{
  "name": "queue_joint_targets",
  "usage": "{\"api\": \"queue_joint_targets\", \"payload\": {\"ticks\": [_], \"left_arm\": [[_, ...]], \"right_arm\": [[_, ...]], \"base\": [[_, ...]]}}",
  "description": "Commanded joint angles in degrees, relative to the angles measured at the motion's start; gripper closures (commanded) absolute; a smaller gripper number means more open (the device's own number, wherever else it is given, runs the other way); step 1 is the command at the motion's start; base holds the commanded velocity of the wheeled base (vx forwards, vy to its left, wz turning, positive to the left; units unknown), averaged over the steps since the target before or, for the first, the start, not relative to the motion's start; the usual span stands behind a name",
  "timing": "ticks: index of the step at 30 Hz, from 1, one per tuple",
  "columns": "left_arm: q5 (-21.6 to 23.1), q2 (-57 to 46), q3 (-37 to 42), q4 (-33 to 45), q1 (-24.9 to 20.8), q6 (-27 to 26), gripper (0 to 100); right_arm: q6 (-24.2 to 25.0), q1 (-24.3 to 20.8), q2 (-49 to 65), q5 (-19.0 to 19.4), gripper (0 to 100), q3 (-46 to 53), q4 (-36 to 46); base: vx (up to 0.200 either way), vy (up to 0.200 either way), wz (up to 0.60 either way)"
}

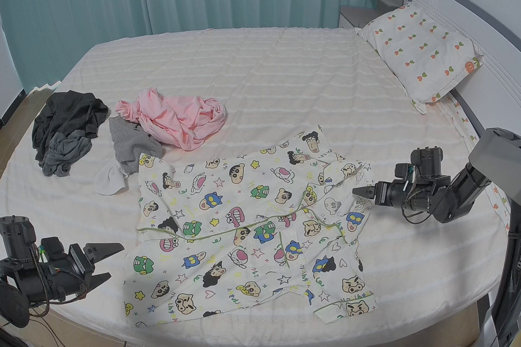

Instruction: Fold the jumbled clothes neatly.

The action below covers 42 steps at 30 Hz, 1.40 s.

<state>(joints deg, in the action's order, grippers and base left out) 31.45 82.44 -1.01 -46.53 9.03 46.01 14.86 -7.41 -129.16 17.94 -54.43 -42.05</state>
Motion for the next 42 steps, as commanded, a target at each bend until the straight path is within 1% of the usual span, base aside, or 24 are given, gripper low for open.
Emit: {"api": "queue_joint_targets", "payload": {"ticks": [1,7,15,21,25,30,31,35,38,42], "left_arm": [[0.01,0.0,0.92,-0.05,0.02,0.05,0],[0.01,0.0,0.92,-0.05,0.11,-0.04,0],[0.01,0.0,0.92,0.3,0.02,0.14,0],[0.01,0.0,0.92,0.65,0.02,0.05,0],[0.01,0.0,0.92,0.65,0.02,0.05,0],[0.01,0.0,0.92,0.74,0.02,0.05,0],[0.01,0.0,0.92,0.65,0.02,0.05,0],[0.01,0.0,0.92,0.65,0.11,0.05,0],[0.01,0.0,0.92,0.74,0.02,0.05,0],[0.01,0.0,0.92,0.74,0.11,0.05,0]], "right_arm": [[-0.01,-1.38,0.49,-0.1,0,0.11,0.03],[-0.09,-2.52,-0.83,-0.37,0,-1.03,0.47],[-0.62,-2.96,-3.12,-2.12,0,-3.4,1.0],[-2.03,-3.4,-3.12,-2.65,0,-5.33,4.87],[-3.35,-3.75,-3.73,-4.94,0,-7.09,7.42],[-4.31,-3.93,-4.79,-6.78,0,-8.76,7.77],[-4.31,-4.19,-4.87,-6.78,100,-8.85,7.94],[-4.4,-5.07,-4.7,-7.49,100,-8.85,10.49],[-5.02,-5.07,-4.7,-7.57,100,-8.59,10.49],[-4.49,-4.45,-4.08,-7.05,100,-8.41,10.05]], "base": [[0.0,0.0,0.0],[0.0,0.0,0.0],[0.0,0.0,0.0],[0.0,0.0,0.0],[0.0,0.0,0.0],[0.0,0.0,0.0],[0.0,0.0,0.0],[0.0,0.0,0.0],[0.0,0.0,0.0],[0.0,0.0,0.0]]}}
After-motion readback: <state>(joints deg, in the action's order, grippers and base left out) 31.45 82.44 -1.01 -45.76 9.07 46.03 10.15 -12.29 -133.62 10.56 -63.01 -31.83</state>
